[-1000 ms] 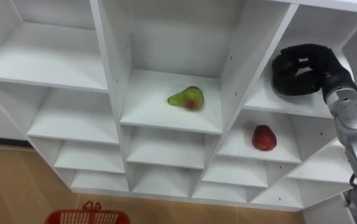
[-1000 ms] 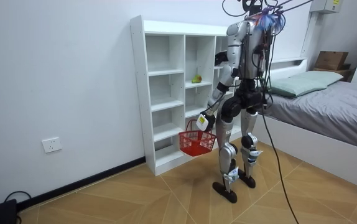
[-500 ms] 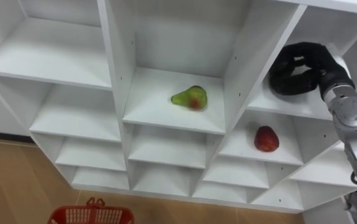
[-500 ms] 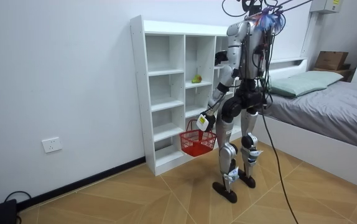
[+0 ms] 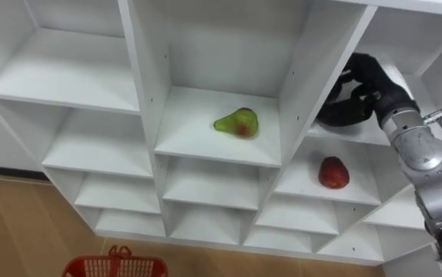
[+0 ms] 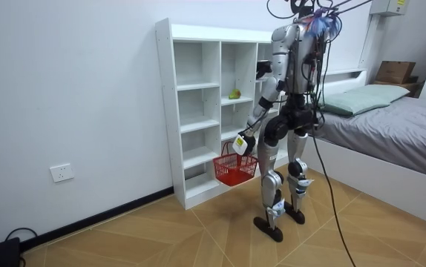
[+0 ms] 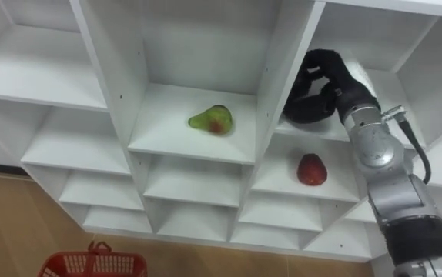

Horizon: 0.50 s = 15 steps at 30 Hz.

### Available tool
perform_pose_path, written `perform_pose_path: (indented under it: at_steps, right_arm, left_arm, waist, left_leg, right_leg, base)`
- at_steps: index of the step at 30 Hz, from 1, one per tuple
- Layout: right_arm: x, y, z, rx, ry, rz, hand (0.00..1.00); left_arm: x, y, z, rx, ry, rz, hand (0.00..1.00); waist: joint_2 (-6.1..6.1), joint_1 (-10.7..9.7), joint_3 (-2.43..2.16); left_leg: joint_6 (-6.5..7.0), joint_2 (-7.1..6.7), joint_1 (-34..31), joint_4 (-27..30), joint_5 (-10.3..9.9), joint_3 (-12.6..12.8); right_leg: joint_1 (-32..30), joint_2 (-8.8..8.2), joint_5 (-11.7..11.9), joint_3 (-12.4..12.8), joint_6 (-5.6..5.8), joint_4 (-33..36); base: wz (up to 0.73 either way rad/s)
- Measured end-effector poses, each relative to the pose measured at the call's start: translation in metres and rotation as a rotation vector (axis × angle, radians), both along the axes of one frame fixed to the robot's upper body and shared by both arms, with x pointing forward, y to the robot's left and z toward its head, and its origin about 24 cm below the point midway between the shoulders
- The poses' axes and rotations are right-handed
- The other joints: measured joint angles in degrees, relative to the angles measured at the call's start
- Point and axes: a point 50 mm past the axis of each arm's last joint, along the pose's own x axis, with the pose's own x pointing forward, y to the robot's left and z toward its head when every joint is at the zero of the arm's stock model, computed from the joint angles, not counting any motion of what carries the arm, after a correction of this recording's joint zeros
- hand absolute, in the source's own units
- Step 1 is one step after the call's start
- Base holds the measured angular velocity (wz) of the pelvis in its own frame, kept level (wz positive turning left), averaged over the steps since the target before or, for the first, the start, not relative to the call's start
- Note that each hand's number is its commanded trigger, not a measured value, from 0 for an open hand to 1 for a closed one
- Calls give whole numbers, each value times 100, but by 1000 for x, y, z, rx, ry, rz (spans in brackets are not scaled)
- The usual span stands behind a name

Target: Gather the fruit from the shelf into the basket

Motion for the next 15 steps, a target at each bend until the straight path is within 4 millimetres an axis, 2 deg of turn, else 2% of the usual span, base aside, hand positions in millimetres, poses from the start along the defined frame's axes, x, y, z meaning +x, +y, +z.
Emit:
perform_pose_path:
  at_steps: [3, 5, 10, 15]
  right_arm:
    - [-7, 6, 2, -3, -12, 37, 100]
    - [-14, 8, 2, -1, -19, 54, 100]
    - [-38, 10, 1, 11, -40, 71, 100]
    - [-56, 11, -2, 19, -28, 89, 100]
  left_arm:
    - [3, -1, 1, -1, -15, -7, 100]
    - [7, -1, 3, -1, -42, -12, 100]
    - [11, 0, 5, -1, -75, -13, 100]
    - [4, 0, 3, 7, -63, -23, 100]
  waist:
    - [38, -101, 5]
    - [57, -197, -8]
    - [108, -266, -42]
    - [124, -385, -40]
  left_leg:
    - [0, 0, -14, -6, 0, 18]
    - [0, 1, -8, -6, 0, 31]
    - [0, -2, 8, -8, 0, 72]
    - [0, 4, 67, -20, 0, 161]
  right_leg:
    - [-6, 3, 0, 1, 0, 1]
    - [-9, 4, 0, 5, 0, -1]
    - [-6, 1, 0, 79, 1, -2]
    - [-11, 7, 0, 161, 1, 1]
  base:
    - [0]
    - [0]
    - [-3]
    - [-9]
